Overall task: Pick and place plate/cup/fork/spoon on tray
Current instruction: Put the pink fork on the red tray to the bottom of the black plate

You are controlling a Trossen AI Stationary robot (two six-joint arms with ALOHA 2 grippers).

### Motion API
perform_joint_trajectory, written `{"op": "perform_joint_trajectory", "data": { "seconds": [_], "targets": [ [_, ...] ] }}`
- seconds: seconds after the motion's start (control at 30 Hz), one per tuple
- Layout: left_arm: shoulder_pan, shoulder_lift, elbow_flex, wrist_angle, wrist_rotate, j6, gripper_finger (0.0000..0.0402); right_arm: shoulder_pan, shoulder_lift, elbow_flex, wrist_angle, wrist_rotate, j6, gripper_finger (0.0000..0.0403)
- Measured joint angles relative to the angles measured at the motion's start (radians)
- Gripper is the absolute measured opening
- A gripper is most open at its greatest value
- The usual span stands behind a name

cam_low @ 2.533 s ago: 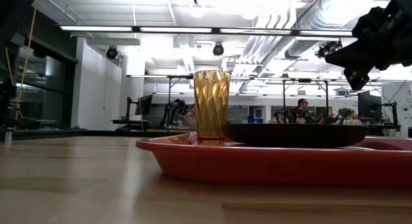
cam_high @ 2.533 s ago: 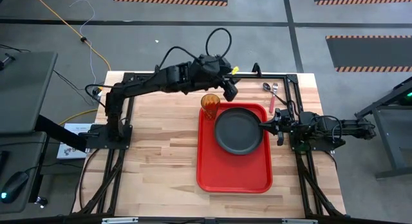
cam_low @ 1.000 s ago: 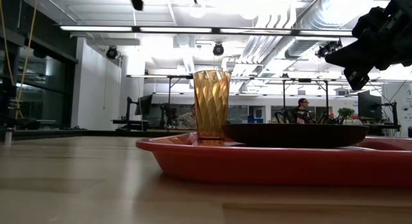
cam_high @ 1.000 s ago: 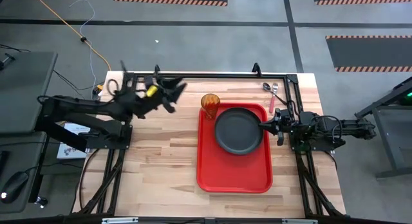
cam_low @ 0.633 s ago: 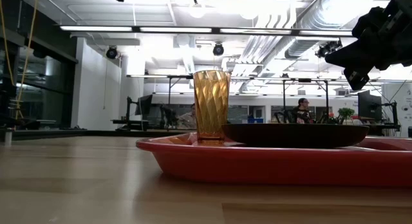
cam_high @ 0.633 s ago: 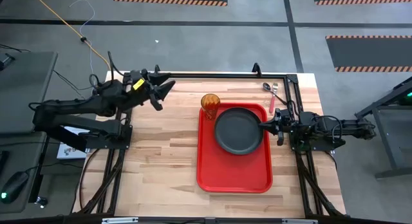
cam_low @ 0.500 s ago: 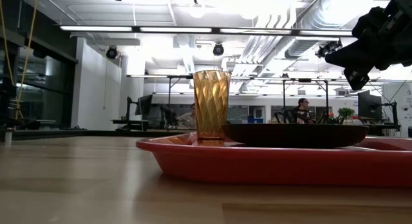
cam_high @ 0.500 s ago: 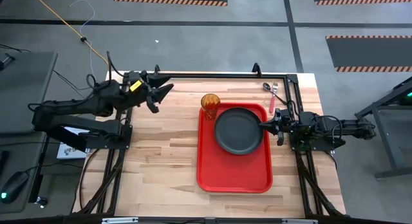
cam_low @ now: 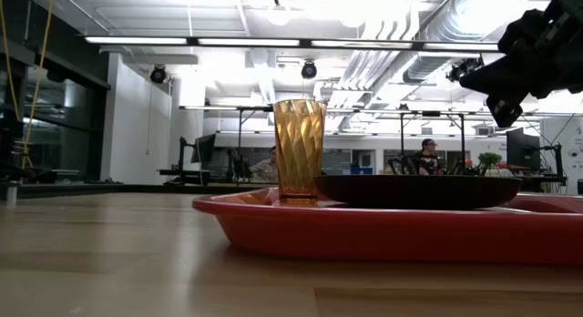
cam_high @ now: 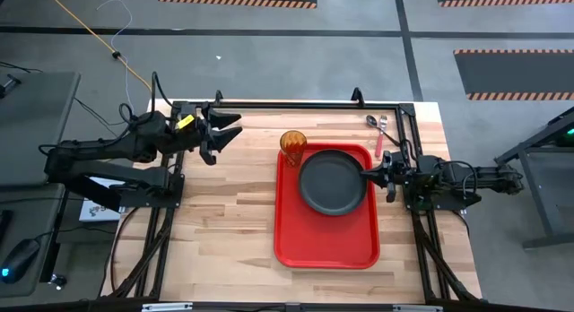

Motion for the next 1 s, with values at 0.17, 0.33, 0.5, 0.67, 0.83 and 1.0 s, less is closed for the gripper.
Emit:
{"op": "perform_joint_trajectory", "data": {
  "seconds": [0.17, 0.33, 0.5, 0.67, 0.83, 1.0],
  "targets": [
    [0.0, 0.0, 0.0, 0.0, -0.005, 0.002, 0.0211, 0.0, 0.0, 0.0, 0.072, 0.0, 0.13, 0.0],
    [0.0, 0.0, 0.0, 0.0, -0.006, 0.045, 0.0211, 0.0, 0.0, 0.0, 0.157, 0.011, 0.281, 0.0],
    [0.0, 0.0, 0.0, 0.0, -0.006, 0.051, 0.0211, 0.0, 0.0, 0.0, 0.265, 0.164, 0.375, 0.0],
    [0.0, 0.0, 0.001, 0.0, -0.006, 0.035, 0.0211, 0.0, 0.0, 0.0, 0.355, 0.375, 0.389, 0.0],
    [0.0, 0.0, 0.001, 0.0, -0.007, 0.072, 0.0211, 0.0, 0.0, 0.0, 0.396, 0.507, 0.377, 0.0005],
    [0.0, 0.0, 0.001, 0.0, -0.007, 0.132, 0.0211, 0.0, 0.0, 0.0, 0.395, 0.589, 0.362, 0.0022]
  ]
}}
